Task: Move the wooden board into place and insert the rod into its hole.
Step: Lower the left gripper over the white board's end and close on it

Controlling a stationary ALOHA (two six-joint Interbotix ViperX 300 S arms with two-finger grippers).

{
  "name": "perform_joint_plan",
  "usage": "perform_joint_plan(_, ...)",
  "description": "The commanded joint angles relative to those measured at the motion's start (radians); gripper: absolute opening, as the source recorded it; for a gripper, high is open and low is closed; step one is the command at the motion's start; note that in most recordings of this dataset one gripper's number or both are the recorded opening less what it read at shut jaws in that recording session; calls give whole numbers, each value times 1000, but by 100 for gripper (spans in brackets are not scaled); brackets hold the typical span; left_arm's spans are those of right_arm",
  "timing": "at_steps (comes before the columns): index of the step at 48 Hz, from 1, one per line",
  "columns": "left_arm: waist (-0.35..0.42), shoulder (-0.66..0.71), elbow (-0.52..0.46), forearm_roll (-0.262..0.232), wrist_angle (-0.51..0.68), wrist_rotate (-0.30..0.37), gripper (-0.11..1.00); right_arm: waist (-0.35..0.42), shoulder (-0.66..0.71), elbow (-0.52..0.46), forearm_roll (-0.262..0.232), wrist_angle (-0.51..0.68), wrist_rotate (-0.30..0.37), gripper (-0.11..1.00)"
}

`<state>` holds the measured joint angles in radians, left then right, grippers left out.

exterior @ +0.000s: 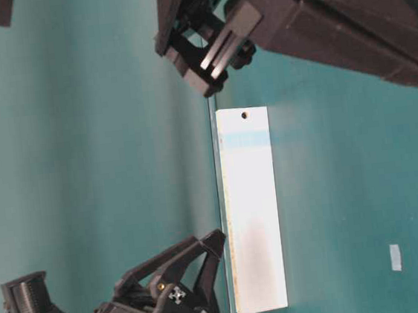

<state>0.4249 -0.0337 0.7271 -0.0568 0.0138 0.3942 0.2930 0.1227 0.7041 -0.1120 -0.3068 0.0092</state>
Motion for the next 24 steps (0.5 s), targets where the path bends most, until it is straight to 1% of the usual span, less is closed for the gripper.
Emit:
perform_joint_plan(1,9,-8,-12,-2,-5,31,88,3,-8,-25,-2,-5,2,0)
perform_joint_plan(7,44,-8,5,-2,-6,91,88,3,11,-41,-2,-5,2,0)
perform_joint_plan(11,69,-8,18,-2,-9,117,88,3,20,-52,-2,-5,2,0)
perform_joint_plan(17,94,0,37,-2,-17,135,88,3,32,-67,-2,-3,8,0)
perform_joint_plan(24,103,52,32,-2,-40,150,88,3,55,-87,-2,-2,21,0)
